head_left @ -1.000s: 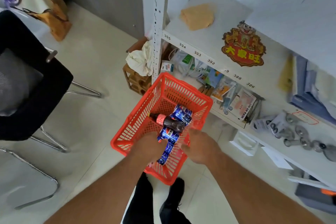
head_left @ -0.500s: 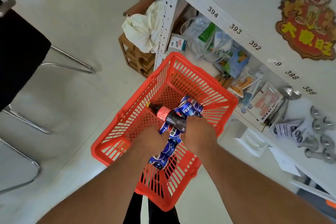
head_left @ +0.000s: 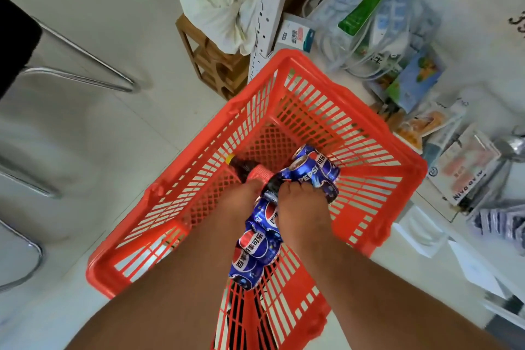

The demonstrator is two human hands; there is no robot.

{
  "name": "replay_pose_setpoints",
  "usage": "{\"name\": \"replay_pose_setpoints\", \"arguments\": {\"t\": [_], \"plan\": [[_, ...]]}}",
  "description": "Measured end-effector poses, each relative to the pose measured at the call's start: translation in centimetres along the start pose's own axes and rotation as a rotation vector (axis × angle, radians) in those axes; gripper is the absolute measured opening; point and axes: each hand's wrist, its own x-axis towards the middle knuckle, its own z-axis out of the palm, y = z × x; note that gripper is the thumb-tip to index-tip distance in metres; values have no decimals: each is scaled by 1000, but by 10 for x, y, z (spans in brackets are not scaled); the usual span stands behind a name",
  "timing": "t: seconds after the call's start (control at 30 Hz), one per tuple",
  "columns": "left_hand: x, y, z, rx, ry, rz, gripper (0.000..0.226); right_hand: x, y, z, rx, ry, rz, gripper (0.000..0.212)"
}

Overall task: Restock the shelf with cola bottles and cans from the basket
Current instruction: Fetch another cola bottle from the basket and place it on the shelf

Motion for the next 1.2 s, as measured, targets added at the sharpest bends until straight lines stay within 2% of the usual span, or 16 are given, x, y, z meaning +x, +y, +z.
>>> {"name": "replay_pose_setpoints", "arguments": {"t": [0.13,0.2,0.3,0.37,0.43,0.47,0.53,0.63,0.73,0.83,0.87,0.97,1.03,1.13,1.2], "plan": [[17,2,3,-116,-38,-17,54,9,-12,11,-14,17,48,73],[22,1,2,-135,-48,6,59,11,-14,8,4,38,46,71],[23,-3,1,-144,-67,56,47,8,-12,1,126,47,68,61],[17,-5,-2,-178,-77,113,52,3,-6,-8,341,39,120,52],[3,-4,-7,-251,-114,182,73,-5,3,-21,706,-42,218,43],[-7,-1,-9,-298,-136,203,73,-10,7,-27,898,-99,263,37],[-33,6,-11,-353,-235,211,58,-26,12,-38,1236,-169,310,22],[-79,21,-14,-325,-393,219,56,-55,21,-62,1549,-221,309,14],[-127,39,-20,-177,-423,297,61,-87,37,-86,1649,-222,254,15],[-178,55,-23,-66,-410,396,38,-118,51,-114,1718,-223,212,21],[-195,60,-24,-41,-407,429,37,-129,56,-123,1720,-216,200,24],[-255,74,-25,50,-413,535,49,-165,69,-156,1707,-183,166,40],[-294,82,-26,119,-415,605,46,-190,76,-176,1702,-149,142,51],[-352,92,-25,209,-425,691,26,-233,89,-205,1722,-61,103,45],[-388,96,-26,308,-453,759,27,-267,96,-223,1761,12,79,31]]}}
